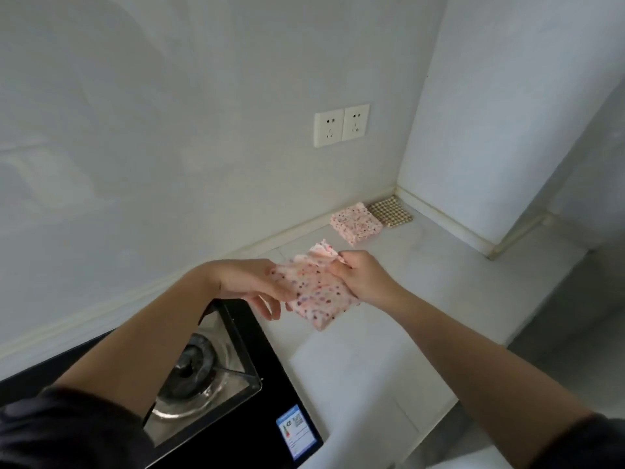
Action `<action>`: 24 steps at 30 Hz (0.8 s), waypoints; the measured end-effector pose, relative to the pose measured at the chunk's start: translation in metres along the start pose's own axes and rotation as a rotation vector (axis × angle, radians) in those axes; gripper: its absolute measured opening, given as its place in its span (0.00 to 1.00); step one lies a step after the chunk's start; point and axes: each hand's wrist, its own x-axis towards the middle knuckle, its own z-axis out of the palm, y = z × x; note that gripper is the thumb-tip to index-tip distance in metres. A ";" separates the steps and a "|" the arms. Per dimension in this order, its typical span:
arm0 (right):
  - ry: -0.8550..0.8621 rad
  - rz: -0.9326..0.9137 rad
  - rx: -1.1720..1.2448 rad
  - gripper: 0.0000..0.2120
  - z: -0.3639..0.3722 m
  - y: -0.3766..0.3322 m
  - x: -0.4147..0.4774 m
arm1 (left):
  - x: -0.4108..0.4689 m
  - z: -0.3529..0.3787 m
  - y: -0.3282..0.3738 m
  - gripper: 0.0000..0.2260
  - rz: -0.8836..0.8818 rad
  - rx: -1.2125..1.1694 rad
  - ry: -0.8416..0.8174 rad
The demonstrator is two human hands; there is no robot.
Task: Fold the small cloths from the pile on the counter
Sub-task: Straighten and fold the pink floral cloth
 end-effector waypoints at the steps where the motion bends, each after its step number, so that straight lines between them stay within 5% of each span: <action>1: -0.014 0.007 0.007 0.15 0.000 0.008 0.007 | 0.007 -0.002 0.003 0.09 0.007 -0.039 0.008; 5: -0.001 0.113 0.182 0.12 -0.012 0.034 0.045 | 0.054 -0.012 -0.007 0.20 0.012 -0.212 0.243; 9: -0.049 0.272 0.354 0.10 -0.018 0.068 0.092 | 0.133 -0.018 -0.017 0.25 0.052 -0.779 0.734; 12: -0.061 0.311 0.385 0.14 -0.021 0.095 0.126 | 0.195 -0.017 -0.013 0.22 -0.127 -1.038 0.954; 15: -0.037 0.329 0.367 0.20 -0.023 0.124 0.157 | 0.243 -0.014 0.000 0.16 -0.317 -0.774 1.205; 19: -0.020 0.317 0.340 0.15 -0.028 0.163 0.187 | 0.287 -0.011 0.023 0.10 -0.278 -0.425 1.449; 24: -0.096 0.427 0.505 0.11 -0.046 0.203 0.219 | 0.335 -0.020 0.025 0.14 -0.194 -0.431 1.387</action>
